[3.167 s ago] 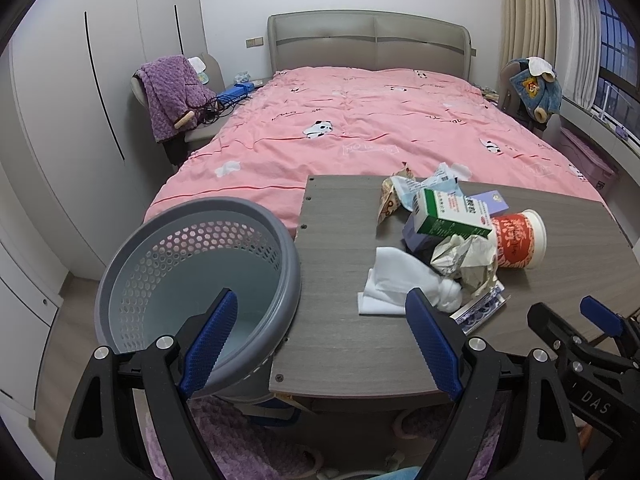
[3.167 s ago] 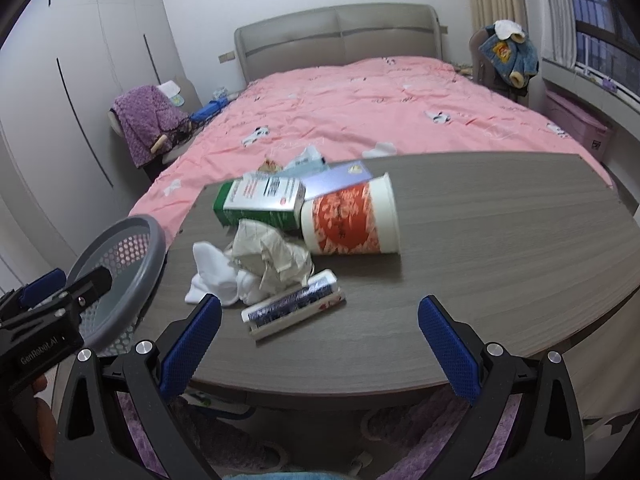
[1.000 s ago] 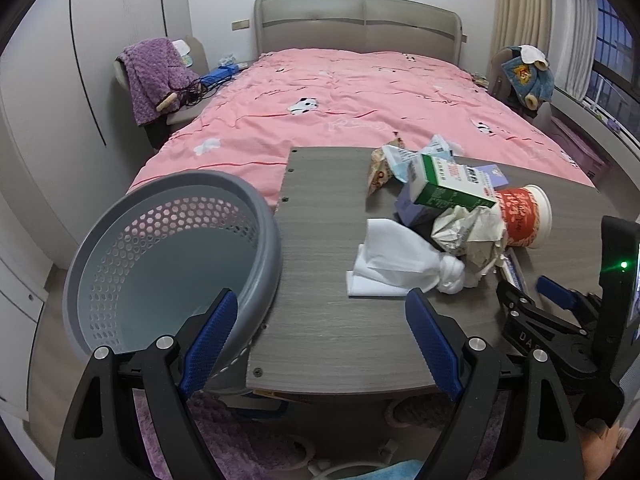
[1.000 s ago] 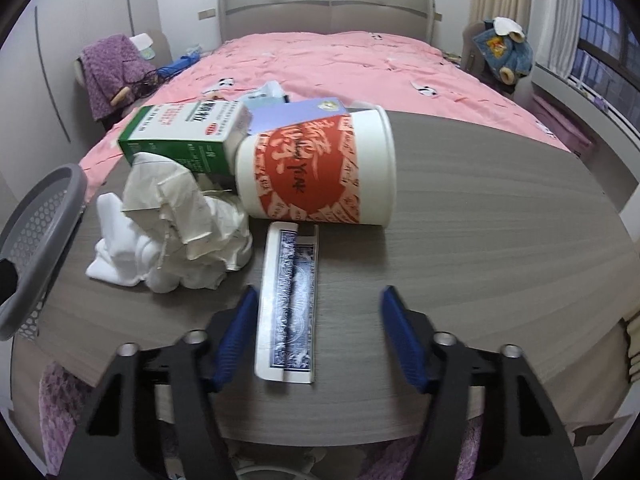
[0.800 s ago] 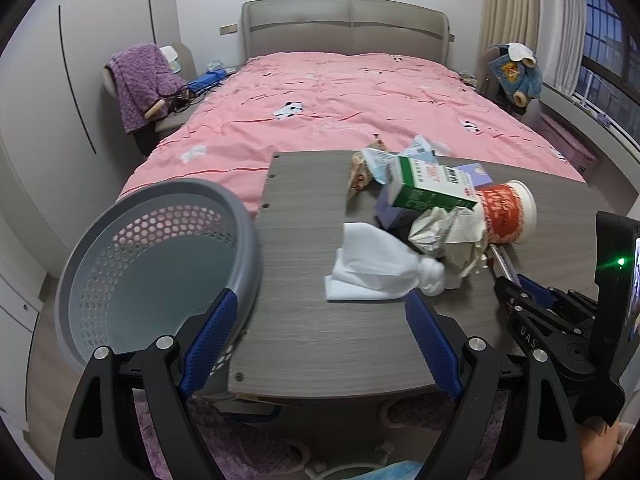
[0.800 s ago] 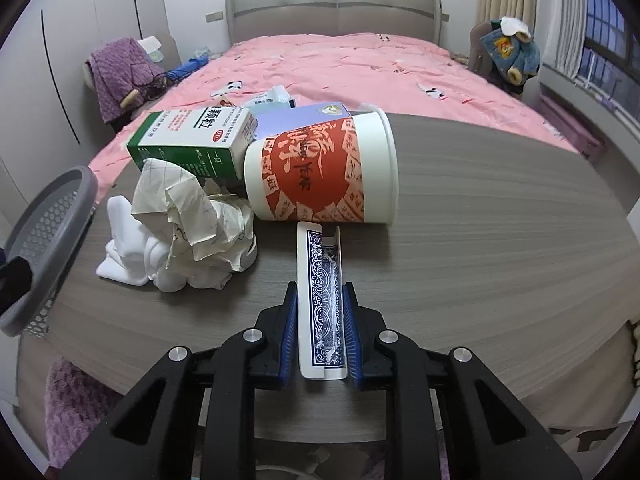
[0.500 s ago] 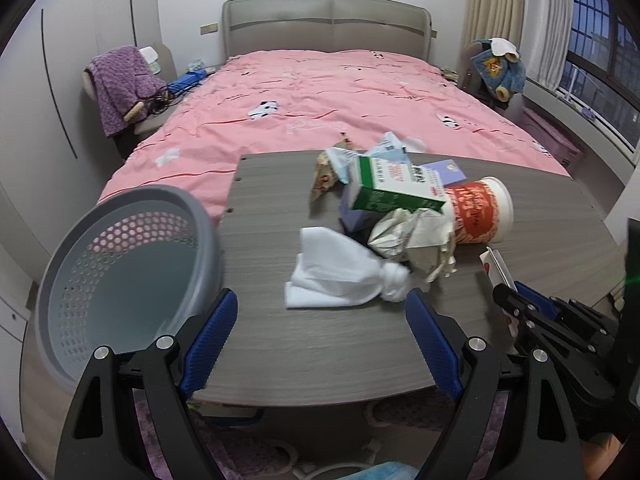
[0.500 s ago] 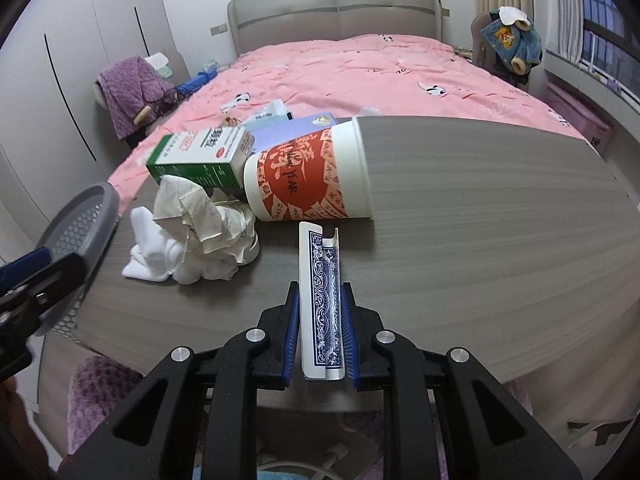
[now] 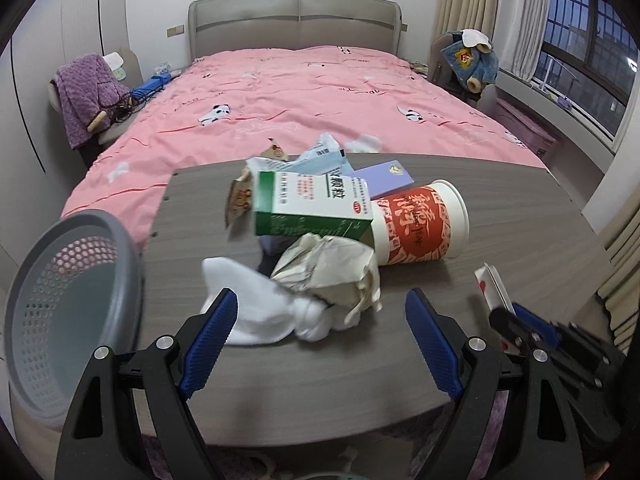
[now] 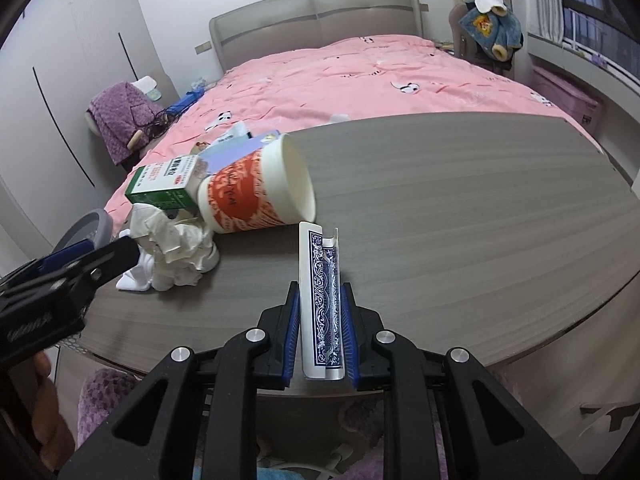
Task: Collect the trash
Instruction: 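Grasp the crumpled tissue with the left gripper while the right gripper holds the card pack, then carry the tissue in the left gripper over the grey wastebasket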
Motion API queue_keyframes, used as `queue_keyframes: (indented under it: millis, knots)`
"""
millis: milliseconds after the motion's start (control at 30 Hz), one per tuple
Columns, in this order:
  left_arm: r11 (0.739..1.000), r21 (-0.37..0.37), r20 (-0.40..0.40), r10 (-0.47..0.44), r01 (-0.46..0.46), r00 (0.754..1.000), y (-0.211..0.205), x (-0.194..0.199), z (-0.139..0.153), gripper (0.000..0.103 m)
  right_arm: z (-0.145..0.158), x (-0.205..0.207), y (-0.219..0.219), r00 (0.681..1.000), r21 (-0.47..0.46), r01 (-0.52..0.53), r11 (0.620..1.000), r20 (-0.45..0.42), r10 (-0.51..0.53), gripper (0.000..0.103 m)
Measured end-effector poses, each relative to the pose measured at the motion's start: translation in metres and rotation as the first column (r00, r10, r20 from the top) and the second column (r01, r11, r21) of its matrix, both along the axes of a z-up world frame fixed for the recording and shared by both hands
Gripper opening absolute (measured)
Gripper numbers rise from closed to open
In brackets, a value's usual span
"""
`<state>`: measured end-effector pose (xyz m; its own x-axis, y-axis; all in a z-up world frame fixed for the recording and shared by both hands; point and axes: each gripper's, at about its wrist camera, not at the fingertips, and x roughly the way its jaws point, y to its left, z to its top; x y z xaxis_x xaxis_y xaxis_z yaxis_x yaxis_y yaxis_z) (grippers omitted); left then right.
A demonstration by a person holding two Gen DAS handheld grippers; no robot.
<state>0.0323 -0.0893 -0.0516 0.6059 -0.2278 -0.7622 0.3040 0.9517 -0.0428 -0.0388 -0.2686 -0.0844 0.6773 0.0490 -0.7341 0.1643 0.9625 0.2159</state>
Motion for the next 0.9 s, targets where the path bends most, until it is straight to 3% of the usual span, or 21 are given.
queue_keyframes:
  millis: [333, 467, 900]
  knots:
    - [1.0, 0.026, 0.011, -0.005, 0.005, 1.0, -0.016, 0.016, -0.01, 0.078, 0.003, -0.002, -0.01, 1.0, 0.025, 0.006, 1.0, 0.01, -0.006, 0.02]
    - [0.999, 0.028, -0.002, -0.025, 0.025, 1.0, -0.019, 0.016, -0.012, 0.045, 0.001, -0.001, -0.008, 1.0, 0.026, -0.003, 1.0, 0.004, 0.003, 0.02]
    - [0.999, -0.038, 0.014, -0.018, 0.018, 1.0, -0.001, 0.005, 0.008, 0.041, 0.005, -0.005, 0.0, 1.0, 0.012, -0.007, 1.0, 0.012, 0.007, 0.02]
